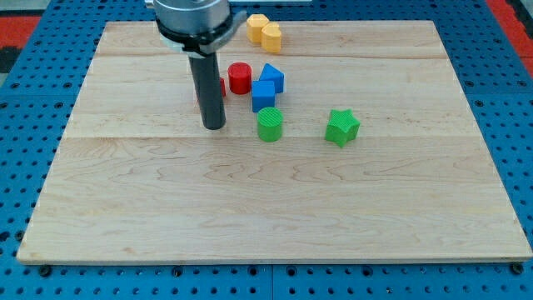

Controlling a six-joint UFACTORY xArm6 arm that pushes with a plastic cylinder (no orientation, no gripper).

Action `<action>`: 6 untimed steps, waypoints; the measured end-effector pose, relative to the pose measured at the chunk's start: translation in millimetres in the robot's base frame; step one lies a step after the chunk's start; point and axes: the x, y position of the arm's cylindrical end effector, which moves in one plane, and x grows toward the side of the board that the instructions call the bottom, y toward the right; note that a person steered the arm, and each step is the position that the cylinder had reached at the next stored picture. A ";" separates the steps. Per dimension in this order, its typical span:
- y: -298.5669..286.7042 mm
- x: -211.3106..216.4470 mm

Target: Group the green and yellow blocks into each other

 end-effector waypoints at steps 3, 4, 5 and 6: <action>97.7 21.1; -20.4 20.0; -157.4 -27.0; -215.6 -94.7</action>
